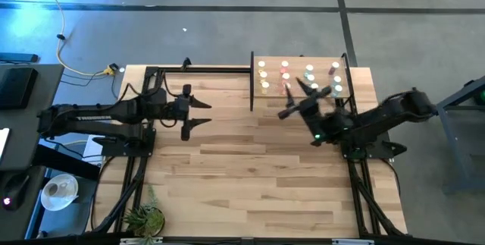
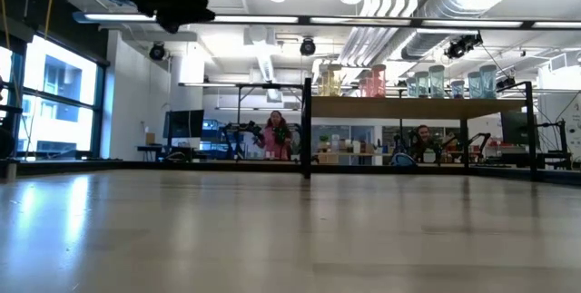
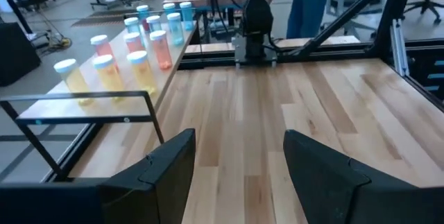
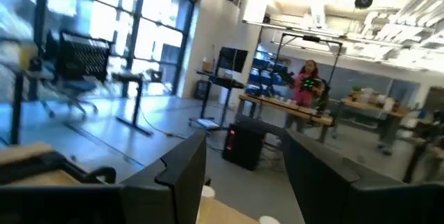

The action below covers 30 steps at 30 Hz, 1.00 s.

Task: Pick and place medicine bottles onto shelf by color
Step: Return to Home Position

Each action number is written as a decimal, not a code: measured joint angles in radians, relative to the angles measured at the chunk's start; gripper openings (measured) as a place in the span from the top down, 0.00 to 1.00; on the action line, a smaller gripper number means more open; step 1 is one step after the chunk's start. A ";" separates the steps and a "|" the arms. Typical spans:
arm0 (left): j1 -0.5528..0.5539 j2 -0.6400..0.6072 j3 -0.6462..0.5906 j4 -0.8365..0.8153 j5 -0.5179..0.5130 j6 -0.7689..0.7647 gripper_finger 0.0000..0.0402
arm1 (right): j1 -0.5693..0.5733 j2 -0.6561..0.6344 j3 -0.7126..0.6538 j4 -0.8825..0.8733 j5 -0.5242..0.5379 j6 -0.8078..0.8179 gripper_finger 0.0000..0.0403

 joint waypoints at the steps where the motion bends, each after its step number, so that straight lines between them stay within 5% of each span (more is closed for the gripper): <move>1: 0.000 -0.020 -0.022 0.008 0.000 0.000 0.48 | 0.001 -0.041 -0.031 -0.006 -0.002 0.023 0.55; 10: 0.000 -0.191 -0.186 0.038 -0.001 -0.046 0.48 | 0.048 -0.402 -0.323 -0.152 -0.309 0.307 0.55; 15: 0.000 -0.278 -0.277 0.076 -0.003 -0.074 0.48 | 0.074 -0.535 -0.428 -0.217 -0.346 0.413 0.55; 21: 0.000 -0.369 -0.350 0.078 -0.003 -0.098 0.48 | 0.115 -0.632 -0.513 -0.286 -0.351 0.491 0.55; 30: 0.000 -0.467 -0.414 0.089 -0.004 -0.097 0.48 | 0.175 -0.692 -0.584 -0.419 -0.551 0.486 0.55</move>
